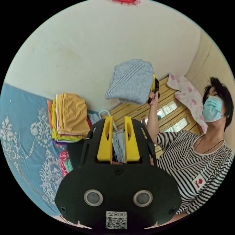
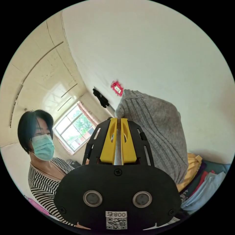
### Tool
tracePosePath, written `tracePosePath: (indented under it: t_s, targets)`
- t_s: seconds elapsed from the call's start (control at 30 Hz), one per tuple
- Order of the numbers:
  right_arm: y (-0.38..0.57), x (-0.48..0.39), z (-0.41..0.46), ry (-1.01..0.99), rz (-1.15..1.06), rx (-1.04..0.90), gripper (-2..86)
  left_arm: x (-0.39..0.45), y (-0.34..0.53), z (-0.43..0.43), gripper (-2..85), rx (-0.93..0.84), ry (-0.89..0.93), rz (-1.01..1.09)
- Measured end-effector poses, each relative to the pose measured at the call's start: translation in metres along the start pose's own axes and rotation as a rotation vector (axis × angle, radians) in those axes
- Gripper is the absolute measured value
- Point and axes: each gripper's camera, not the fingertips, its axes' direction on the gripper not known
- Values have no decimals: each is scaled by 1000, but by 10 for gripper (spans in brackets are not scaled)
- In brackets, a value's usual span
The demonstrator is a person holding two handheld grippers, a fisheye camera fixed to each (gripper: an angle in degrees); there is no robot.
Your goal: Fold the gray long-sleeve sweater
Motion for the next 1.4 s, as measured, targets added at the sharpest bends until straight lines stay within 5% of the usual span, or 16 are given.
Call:
tracePosePath:
  t_s: [0.3, 0.67, 1.1, 1.4]
  targets:
    - [17, -113, 255, -177, 78, -271, 18, -77, -5, -222, 144, 176, -90, 86]
    - [32, -206, 493, -346, 146, -494, 20, -145, 150, -480, 130, 473, -262, 15]
    - [1, -285, 602, -322, 86, -661, 22, -156, 129, -474, 118, 219, -356, 252]
    - [-10, -270, 613, -110, 142, -654, 26, -155, 152, -403, 25, 142, -103, 232]
